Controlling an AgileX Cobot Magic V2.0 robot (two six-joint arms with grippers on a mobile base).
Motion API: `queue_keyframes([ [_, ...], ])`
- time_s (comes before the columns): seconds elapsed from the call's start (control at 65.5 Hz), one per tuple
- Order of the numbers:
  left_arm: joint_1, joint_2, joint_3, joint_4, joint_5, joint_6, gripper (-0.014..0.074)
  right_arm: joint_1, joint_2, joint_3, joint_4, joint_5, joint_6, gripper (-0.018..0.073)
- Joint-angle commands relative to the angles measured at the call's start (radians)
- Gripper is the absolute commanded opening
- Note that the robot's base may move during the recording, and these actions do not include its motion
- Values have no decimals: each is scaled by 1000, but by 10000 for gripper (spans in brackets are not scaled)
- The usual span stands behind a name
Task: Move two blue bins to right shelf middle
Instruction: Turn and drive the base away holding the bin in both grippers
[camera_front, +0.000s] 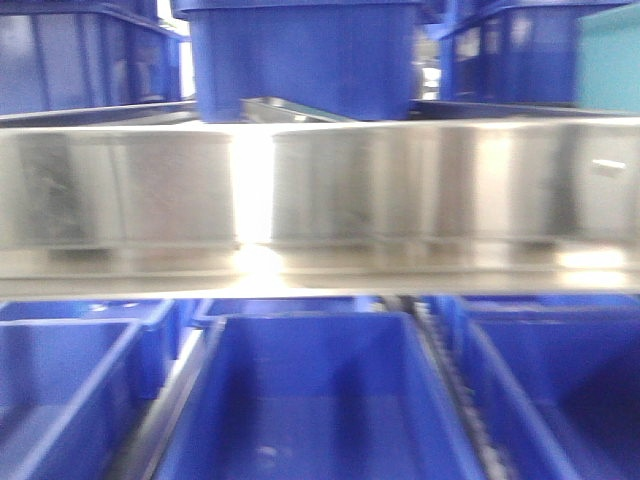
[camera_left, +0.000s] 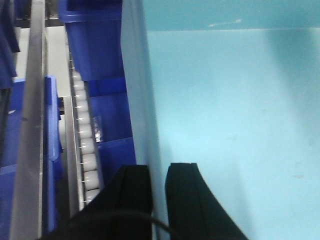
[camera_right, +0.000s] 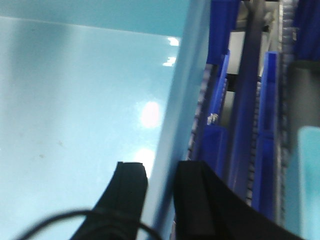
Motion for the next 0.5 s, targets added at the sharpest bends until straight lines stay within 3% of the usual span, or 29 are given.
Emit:
queue_keyframes([
  [0.0, -7, -14, -17, -19, -42, 10, -111, -5, -5, -7, -24, -29, -2, -152],
  [0.489, -7, -14, -17, -19, -42, 10, -111, -5, -5, -7, -24, -29, -2, -152],
])
